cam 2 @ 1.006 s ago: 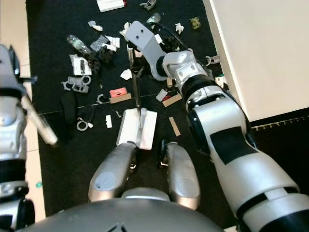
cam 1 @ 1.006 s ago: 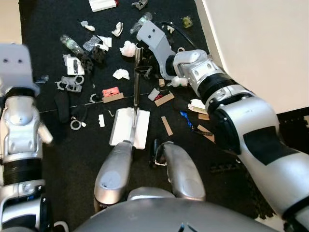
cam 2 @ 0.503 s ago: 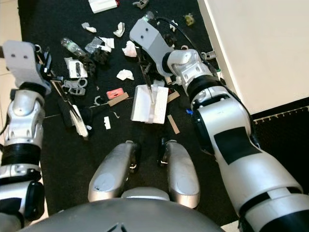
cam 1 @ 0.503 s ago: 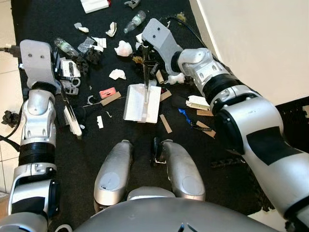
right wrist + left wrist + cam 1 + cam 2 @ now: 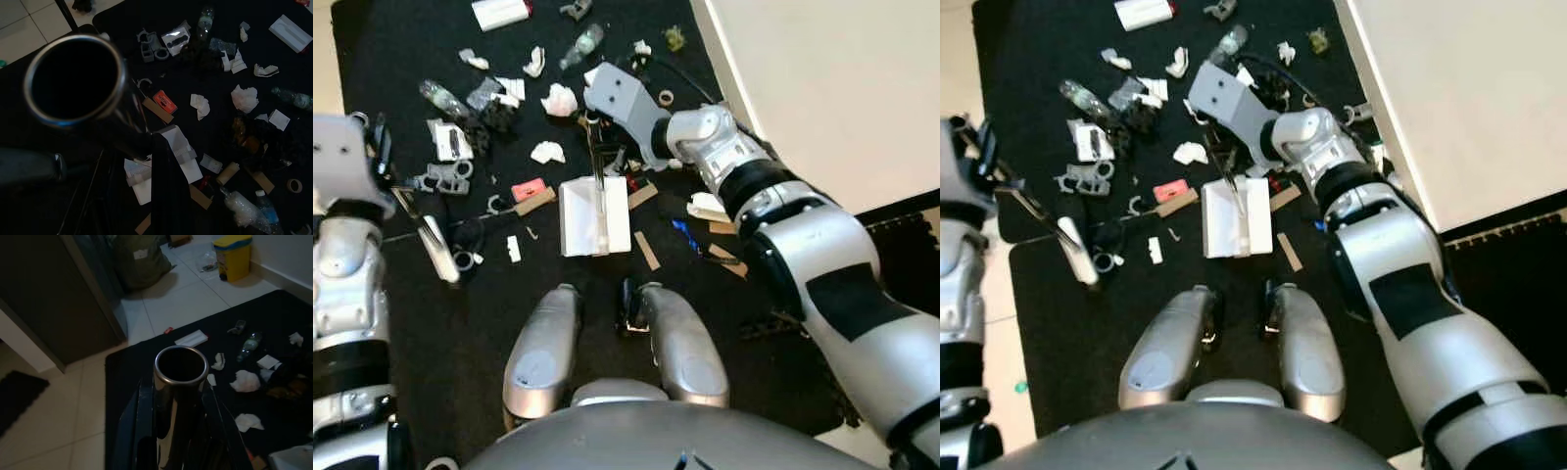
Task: Sweep floor
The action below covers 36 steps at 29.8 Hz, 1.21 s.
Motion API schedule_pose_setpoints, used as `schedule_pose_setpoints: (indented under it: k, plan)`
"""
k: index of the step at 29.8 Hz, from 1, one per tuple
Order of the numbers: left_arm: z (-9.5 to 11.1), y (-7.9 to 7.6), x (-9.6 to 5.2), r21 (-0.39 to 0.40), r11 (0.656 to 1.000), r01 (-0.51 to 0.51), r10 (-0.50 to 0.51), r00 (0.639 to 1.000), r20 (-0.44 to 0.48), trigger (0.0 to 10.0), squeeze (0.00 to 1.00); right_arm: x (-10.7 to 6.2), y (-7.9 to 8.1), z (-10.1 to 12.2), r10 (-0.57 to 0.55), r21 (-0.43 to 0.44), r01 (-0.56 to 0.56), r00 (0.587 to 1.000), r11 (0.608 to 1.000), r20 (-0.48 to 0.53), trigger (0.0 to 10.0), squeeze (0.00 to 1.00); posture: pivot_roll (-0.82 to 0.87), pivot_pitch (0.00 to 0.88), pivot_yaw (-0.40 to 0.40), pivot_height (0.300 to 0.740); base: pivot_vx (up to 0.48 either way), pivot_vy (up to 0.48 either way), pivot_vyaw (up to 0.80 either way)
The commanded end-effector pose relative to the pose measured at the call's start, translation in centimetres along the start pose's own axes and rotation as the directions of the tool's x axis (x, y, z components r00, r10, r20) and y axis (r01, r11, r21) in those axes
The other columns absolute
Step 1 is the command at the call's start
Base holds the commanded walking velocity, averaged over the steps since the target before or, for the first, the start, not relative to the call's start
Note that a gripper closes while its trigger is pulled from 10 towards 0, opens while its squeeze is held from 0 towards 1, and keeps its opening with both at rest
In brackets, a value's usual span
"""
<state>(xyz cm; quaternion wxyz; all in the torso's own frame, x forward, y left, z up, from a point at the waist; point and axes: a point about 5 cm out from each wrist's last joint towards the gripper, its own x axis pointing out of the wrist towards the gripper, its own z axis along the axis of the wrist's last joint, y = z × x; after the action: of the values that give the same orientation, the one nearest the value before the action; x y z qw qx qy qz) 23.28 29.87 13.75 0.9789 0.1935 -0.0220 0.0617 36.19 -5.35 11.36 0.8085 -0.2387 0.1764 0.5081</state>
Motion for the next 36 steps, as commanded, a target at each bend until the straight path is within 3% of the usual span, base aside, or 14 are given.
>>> schedule_pose_setpoints:
  k: [1,6,8,9,12,13,16,20,25,28,30,33,34,36]
  plan:
    - [0.8,1.5,-0.6,0.054,0.998,0.020,-0.021,1.000,0.013,10.0,0.00,0.2,0.5,-0.8,0.014,0.022,-0.013,0.999,1.000,-0.036,10.0,0.00,0.21,0.183,-0.066,0.740,0.000,0.000,0.00]
    - [-0.1,2.4,-0.6,0.043,0.999,-0.002,0.003,1.000,-0.017,10.0,0.00,0.3,0.6,-1.0,0.012,0.023,-0.011,0.999,1.000,-0.041,10.0,0.00,0.21,0.182,-0.070,0.740,0.000,0.000,0.00]
    - [-2.5,2.7,-0.3,-0.012,0.999,-0.042,0.041,0.995,-0.086,10.0,0.00,0.4,0.7,-1.2,0.005,0.023,-0.004,0.999,1.000,-0.047,10.0,0.00,0.20,0.185,-0.077,0.740,0.000,0.000,0.00]
    - [-2.5,2.7,-0.3,-0.012,0.999,-0.042,0.041,0.995,-0.086,10.0,0.00,0.4,0.7,-1.2,0.005,0.023,-0.004,0.999,1.000,-0.047,10.0,0.00,0.20,0.185,-0.077,0.740,0.000,0.000,0.00]
    - [-5.3,1.2,0.2,-0.106,0.994,-0.027,0.008,0.984,-0.176,10.0,0.00,0.3,0.7,-1.4,0.004,0.023,-0.003,0.999,1.000,-0.049,10.0,0.00,0.16,0.195,-0.088,0.740,0.000,0.000,0.00]
    - [-5.3,1.2,0.2,-0.106,0.994,-0.027,0.008,0.984,-0.176,10.0,0.00,0.3,0.7,-1.4,0.004,0.023,-0.003,0.999,1.000,-0.049,10.0,0.00,0.16,0.195,-0.088,0.740,0.000,0.000,0.00]
    - [-7.0,-0.2,1.3,-0.234,0.972,-0.032,-0.024,0.973,-0.231,10.0,0.00,-0.2,0.2,-1.7,-0.015,0.023,0.016,0.998,1.000,-0.056,10.0,0.00,0.10,0.210,-0.099,0.740,0.000,0.000,0.00]
    - [-7.6,-0.8,2.0,-0.302,0.952,-0.043,-0.034,0.969,-0.246,10.0,0.00,-0.9,-0.4,-2.1,-0.033,0.031,0.035,0.997,0.999,-0.063,10.0,0.00,0.06,0.224,-0.114,0.740,0.000,0.000,0.00]
    - [-5.5,-2.5,4.4,-0.261,0.962,0.077,-0.115,0.984,-0.135,10.0,0.00,-1.3,-0.7,-2.4,-0.041,0.042,0.043,0.997,0.998,-0.060,10.0,0.00,0.05,0.231,-0.121,0.740,0.000,0.000,0.00]
    - [-1.2,-5.1,7.1,-0.204,0.950,0.235,-0.229,0.972,0.054,10.0,0.00,-1.2,-0.6,-2.2,-0.043,0.059,0.045,0.998,0.997,-0.038,10.0,0.00,0.06,0.233,-0.121,0.740,0.000,0.000,0.00]
    - [-1.2,-5.1,7.1,-0.204,0.950,0.235,-0.229,0.972,0.054,10.0,0.00,-1.2,-0.6,-2.2,-0.043,0.059,0.045,0.998,0.997,-0.038,10.0,0.00,0.06,0.233,-0.121,0.740,0.000,0.000,0.00]
    - [3.0,-8.4,8.8,-0.162,0.914,0.372,-0.333,0.915,0.227,10.0,0.00,-0.8,-0.3,-1.8,-0.039,0.071,0.040,0.999,0.997,-0.014,10.0,0.00,0.07,0.234,-0.110,0.740,0.000,0.000,0.00]
    - [3.0,-8.4,8.8,-0.162,0.914,0.372,-0.333,0.915,0.227,10.0,0.00,-0.8,-0.3,-1.8,-0.039,0.071,0.040,0.999,0.997,-0.014,10.0,0.00,0.07,0.234,-0.110,0.740,0.000,0.000,0.00]
    - [4.9,-11.6,9.2,-0.161,0.865,0.476,-0.415,0.857,0.307,10.0,0.00,-0.5,0.0,-1.7,-0.025,0.082,0.025,1.000,0.996,0.001,10.0,0.00,0.08,0.235,-0.108,0.740,0.000,0.000,0.00]
